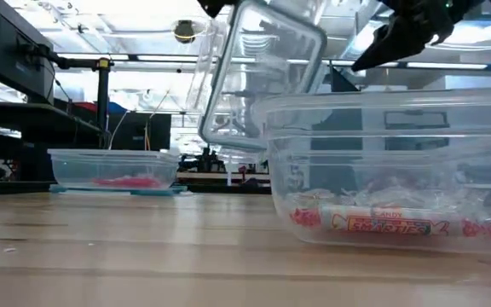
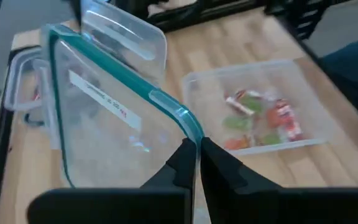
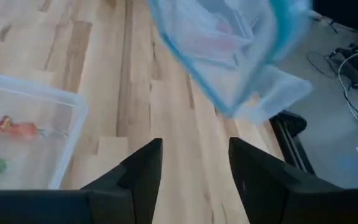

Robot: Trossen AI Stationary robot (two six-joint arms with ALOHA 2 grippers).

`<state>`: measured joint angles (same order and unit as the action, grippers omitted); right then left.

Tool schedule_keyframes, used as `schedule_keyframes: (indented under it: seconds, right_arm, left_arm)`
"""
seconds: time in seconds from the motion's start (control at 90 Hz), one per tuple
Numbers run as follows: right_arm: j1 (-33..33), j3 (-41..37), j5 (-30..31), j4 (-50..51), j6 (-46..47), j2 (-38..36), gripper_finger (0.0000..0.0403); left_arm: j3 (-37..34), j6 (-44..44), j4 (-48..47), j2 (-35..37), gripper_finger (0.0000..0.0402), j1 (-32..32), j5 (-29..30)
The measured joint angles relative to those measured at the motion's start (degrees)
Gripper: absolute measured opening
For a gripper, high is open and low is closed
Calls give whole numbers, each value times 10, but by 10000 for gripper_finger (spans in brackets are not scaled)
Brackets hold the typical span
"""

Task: Sort candy
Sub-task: Close the center transparent bin

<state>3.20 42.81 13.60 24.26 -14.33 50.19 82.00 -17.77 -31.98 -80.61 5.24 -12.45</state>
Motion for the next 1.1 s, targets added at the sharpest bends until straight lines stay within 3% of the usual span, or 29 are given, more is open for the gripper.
schedule_keyframes:
  seconds: [0.244,0.589,0.789,0.933,1.1]
  right_arm:
    - [20,0,-25,-27,13,0,169]
    - [69,0,-97,-124,-47,11,166]
    - [75,0,-224,-207,-52,61,166]
    - [66,-1,-224,-178,-60,91,166]
    - [72,-1,-185,-131,-61,72,166]
  left_arm:
    - [0,12,25,27,0,-8,-44]
    - [0,24,33,69,0,-20,-88]
    - [0,24,48,73,0,-24,-88]
    - [0,23,52,73,1,-24,-88]
    - [0,24,41,74,1,-24,-87]
